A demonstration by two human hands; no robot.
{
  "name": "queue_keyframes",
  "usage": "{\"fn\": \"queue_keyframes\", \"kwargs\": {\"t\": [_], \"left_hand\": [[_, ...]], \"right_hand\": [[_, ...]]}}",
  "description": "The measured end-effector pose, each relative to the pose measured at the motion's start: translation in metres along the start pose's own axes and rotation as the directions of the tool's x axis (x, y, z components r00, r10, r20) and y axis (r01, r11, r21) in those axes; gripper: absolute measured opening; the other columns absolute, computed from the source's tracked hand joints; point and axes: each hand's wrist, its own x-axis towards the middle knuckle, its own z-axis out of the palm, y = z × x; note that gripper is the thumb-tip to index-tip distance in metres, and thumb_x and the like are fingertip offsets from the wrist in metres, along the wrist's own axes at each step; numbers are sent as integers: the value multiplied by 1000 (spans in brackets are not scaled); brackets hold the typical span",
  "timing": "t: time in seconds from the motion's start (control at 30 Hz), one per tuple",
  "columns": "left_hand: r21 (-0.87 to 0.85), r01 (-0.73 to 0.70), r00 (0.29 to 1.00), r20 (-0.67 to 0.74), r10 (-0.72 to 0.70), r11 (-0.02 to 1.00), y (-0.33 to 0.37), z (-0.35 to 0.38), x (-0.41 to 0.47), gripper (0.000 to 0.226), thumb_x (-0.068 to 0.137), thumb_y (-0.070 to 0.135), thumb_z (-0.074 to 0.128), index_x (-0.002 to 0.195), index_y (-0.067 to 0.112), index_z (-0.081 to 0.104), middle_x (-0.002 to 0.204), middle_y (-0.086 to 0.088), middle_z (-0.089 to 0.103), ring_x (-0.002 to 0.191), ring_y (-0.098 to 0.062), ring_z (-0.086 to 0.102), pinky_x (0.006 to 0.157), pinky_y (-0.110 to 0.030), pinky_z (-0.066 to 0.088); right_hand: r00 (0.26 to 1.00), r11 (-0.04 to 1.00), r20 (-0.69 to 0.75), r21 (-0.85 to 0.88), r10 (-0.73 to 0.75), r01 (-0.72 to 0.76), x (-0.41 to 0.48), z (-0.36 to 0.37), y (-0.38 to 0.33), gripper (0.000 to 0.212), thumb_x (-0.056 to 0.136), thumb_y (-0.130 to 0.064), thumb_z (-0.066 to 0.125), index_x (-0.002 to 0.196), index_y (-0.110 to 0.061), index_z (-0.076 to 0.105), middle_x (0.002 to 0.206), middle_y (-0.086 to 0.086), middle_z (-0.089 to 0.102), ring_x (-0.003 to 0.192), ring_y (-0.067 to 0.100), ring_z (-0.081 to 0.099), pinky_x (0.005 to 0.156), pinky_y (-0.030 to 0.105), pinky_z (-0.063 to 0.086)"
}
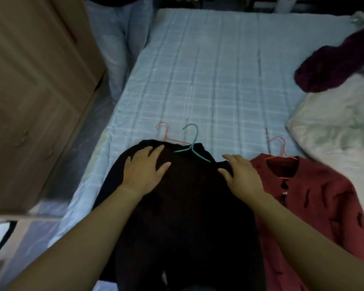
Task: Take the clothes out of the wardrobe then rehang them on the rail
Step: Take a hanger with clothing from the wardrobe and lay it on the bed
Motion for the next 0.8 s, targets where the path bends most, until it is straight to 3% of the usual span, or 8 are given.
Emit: {"fn": "queue_keyframes", "kwargs": {"t": [0.17,0.23,0.33,0.4,0.47,0.6,0.8], "left_hand": [[-8,158,978,138,-156,987,10,22,-49,85,71,75,1,146,41,18,154,2,24,142,-19,19,113,-53,12],[-25,212,962,182,-204,977,11,21,-76,85,70,76,2,146,41,20,154,4,24,142,-16,18,113,-54,10],[-80,307,938,196,-287,949,4,10,-125,68,84,74,20,145,42,22,153,7,26,141,-13,20,114,-55,10],[-134,378,922,149,-359,916,-7,0,-162,66,85,72,23,144,43,22,151,9,28,140,-11,22,114,-55,13],[-172,453,891,57,-450,875,-24,-11,-203,75,76,76,13,143,44,25,148,9,33,138,-10,26,113,-53,19],[-235,592,777,-86,-623,771,-79,-38,-291,81,71,76,9,142,43,28,148,10,35,137,-12,29,113,-50,19],[-308,696,594,-260,-761,649,-195,-76,-434,71,80,73,18,142,40,30,143,10,42,132,-16,37,107,-53,29]], "right_hand": [[962,972,179,-67,-208,223,-12,26,-19,60,89,-51,33,123,-10,59,120,17,60,110,34,57,91,50,48],[944,962,234,-86,-234,260,-25,29,-34,64,89,-54,27,126,-12,57,126,15,58,116,33,54,95,52,45],[916,945,278,-69,-288,319,-50,29,-67,66,88,-56,25,126,-12,57,128,14,56,119,34,52,95,53,44],[890,927,297,-38,-345,372,-67,28,-99,66,89,-57,25,125,-11,57,127,15,57,119,34,51,94,54,45],[850,896,315,7,-423,443,-82,31,-140,66,89,-57,25,126,-11,55,128,15,56,120,34,50,95,54,44],[707,762,306,110,-637,639,-110,52,-243,63,90,-54,30,123,-7,56,123,17,58,115,35,53,92,52,46],[423,448,153,223,-893,866,-176,110,-436,56,88,-48,39,111,-1,60,110,17,63,99,39,59,81,47,51]]}}
